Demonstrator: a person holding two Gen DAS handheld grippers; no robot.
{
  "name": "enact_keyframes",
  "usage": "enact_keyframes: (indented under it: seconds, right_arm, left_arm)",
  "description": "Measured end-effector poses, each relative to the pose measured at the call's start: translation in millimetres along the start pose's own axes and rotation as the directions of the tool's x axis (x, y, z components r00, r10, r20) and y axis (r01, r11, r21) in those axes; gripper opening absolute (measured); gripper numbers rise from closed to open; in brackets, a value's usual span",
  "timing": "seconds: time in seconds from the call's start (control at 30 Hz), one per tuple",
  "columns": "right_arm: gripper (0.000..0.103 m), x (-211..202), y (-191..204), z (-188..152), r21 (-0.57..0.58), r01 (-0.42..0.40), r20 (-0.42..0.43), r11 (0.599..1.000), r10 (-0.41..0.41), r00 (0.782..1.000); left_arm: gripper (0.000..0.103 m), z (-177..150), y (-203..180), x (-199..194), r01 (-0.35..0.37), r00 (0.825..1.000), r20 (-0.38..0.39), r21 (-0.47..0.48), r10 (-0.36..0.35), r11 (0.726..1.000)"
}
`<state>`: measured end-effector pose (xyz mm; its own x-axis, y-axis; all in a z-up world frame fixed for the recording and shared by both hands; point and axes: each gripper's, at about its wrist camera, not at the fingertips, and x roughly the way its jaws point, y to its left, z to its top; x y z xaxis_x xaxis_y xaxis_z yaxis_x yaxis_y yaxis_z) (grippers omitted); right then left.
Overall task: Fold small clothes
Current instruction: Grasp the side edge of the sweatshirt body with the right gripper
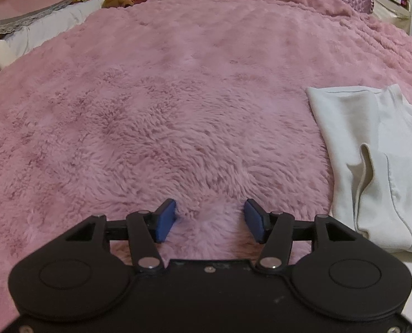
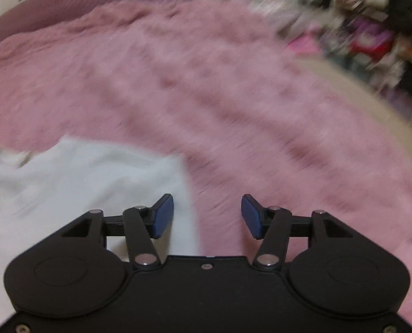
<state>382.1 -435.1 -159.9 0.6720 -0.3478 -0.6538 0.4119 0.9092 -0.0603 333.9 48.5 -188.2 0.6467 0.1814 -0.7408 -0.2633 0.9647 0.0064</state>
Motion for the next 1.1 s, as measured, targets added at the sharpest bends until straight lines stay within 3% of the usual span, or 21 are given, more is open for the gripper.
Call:
enact_keyframes:
  seconds: [0.07,0.13,0.2,0.27,0.3,0.33,0.37,0.43,0.5,0.6,0.73,0.83,0.87,0.93,1.07,1.1]
  right_arm:
    - [0.051,5.2,-8.6,3.9,-0.004,-0.038,-0.023,0.999,0.038,0.999]
    - [0.050,10.5,-13.8,2.8,0.022,-0.207,-0.099,0.978,0.208,0.973]
    - [0.051,10.0,-4.1,-2.2,-0.039,-0.258,-0.144,0.965,0.250,0.957]
    - [0.053,16.1,14.5,-9.3,-0.165,-0.232,-0.196,0.959,0.199,0.960]
    - [0.047,17.7,21.2,-11.7,-0.208,-0.213,-0.189,0.955,0.174,0.966]
    - [0.031,17.9,23.5,-11.5,-0.209,-0.211,-0.179,0.955,0.175,0.968]
    - [0.006,17.2,21.7,-8.8,-0.176,-0.221,-0.168,0.959,0.192,0.967]
    - [0.003,10.9,14.2,-4.3,-0.129,-0.194,-0.113,0.972,0.180,0.977]
    - [0.002,1.6,12.0,-3.4,-0.163,-0.144,-0.062,0.976,0.135,0.989]
    - [0.002,-10.9,9.6,-2.5,-0.188,-0.137,-0.012,0.973,0.137,0.991]
    - [0.000,10.4,5.1,4.8,-0.190,-0.098,-0.080,0.977,0.084,0.993]
    - [0.000,32.5,-9.1,4.3,-0.194,0.154,-0.057,0.969,-0.168,0.984]
    - [0.000,33.9,-23.3,4.6,-0.133,0.130,-0.079,0.982,-0.142,0.987]
    - [0.000,22.9,-44.0,1.8,-0.010,-0.048,-0.090,0.999,0.047,0.995]
    - [0.000,-16.4,-31.7,-15.4,-0.167,-0.184,-0.119,0.969,0.165,0.979]
    - [0.011,-22.6,-30.1,-19.5,-0.181,-0.210,-0.134,0.961,0.188,0.973]
  left_arm:
    - [0.058,-4.3,-1.2,2.0,-0.002,1.000,0.026,-0.003,0.002,1.000]
    - [0.058,-6.5,-3.9,3.1,-0.010,0.999,0.048,0.013,0.010,1.000]
    - [0.059,-5.8,-6.1,2.9,-0.016,0.998,0.057,0.023,0.015,1.000]
    - [0.059,-5.8,-6.4,3.8,-0.014,0.998,0.061,0.013,0.013,1.000]
    - [0.059,-6.3,-6.1,4.5,-0.012,0.998,0.059,0.011,0.012,1.000]
    - [0.059,-6.4,-6.1,4.4,-0.013,0.998,0.060,0.013,0.012,1.000]
    - [0.059,-5.9,-5.6,4.4,-0.012,0.998,0.061,0.014,0.012,1.000]
    - [0.059,-5.6,-5.6,4.4,-0.012,0.998,0.061,0.015,0.011,1.000]
    - [0.060,-5.3,-5.1,5.0,-0.014,0.998,0.061,0.012,0.013,1.000]
    - [0.060,-5.4,-6.4,5.5,-0.018,0.998,0.062,0.020,0.016,1.000]
    - [0.060,-4.8,-6.5,6.1,-0.016,0.998,0.063,0.024,0.014,1.000]
    - [0.060,-4.3,-5.1,6.9,-0.011,0.998,0.064,0.023,0.009,1.000]
    - [0.061,-4.5,-4.6,7.2,-0.010,0.998,0.064,0.022,0.008,1.000]
    - [0.061,-4.0,-4.4,8.0,-0.008,0.998,0.065,0.022,0.007,1.000]
    - [0.061,-4.4,-4.0,7.7,-0.010,0.998,0.066,0.025,0.009,1.000]
    - [0.061,-4.4,-4.2,7.4,-0.010,0.998,0.065,0.027,0.009,1.000]
